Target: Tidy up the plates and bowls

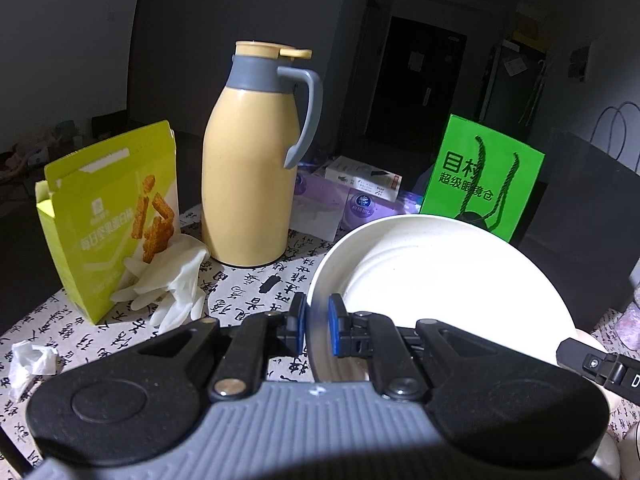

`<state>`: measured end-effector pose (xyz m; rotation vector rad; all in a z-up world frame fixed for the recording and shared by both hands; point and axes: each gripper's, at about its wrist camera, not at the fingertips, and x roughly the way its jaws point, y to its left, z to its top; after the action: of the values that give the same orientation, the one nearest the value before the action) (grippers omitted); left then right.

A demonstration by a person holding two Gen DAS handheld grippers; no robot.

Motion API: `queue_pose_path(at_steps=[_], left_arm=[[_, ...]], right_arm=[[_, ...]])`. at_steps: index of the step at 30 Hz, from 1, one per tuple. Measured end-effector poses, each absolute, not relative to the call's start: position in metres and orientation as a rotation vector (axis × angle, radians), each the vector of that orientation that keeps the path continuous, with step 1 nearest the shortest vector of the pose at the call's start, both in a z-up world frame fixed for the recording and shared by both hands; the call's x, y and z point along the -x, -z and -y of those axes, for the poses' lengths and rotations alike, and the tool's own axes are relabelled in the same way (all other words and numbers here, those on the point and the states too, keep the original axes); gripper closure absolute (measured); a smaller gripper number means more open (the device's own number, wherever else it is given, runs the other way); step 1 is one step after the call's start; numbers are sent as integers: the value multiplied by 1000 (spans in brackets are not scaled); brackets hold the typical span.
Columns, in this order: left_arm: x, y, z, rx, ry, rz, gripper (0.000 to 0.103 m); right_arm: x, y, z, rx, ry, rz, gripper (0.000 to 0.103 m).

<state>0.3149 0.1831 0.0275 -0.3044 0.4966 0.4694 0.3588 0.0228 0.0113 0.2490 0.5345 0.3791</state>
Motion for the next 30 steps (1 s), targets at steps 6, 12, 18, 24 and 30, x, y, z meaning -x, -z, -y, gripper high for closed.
queue_pose_path(at_steps=[6, 12, 18, 24, 30], left_arm=[[-296, -38, -167, 290, -467, -479, 91], [-277, -49, -145, 257, -460, -453, 91], [-259, -57, -120, 233, -445, -431, 91], [-242, -64, -93, 210, -424, -414, 91], [-224, -66, -66, 197, -404, -406, 91]], right_arm=[[-338, -18, -7, -266, -384, -511, 97], [-316, -22, 12, -293, -387, -497, 97], [-294, -26, 34, -315, -387, -476, 97], [-267, -29, 58, -321, -378, -439, 97], [-240, -33, 81, -325, -359, -414, 97]])
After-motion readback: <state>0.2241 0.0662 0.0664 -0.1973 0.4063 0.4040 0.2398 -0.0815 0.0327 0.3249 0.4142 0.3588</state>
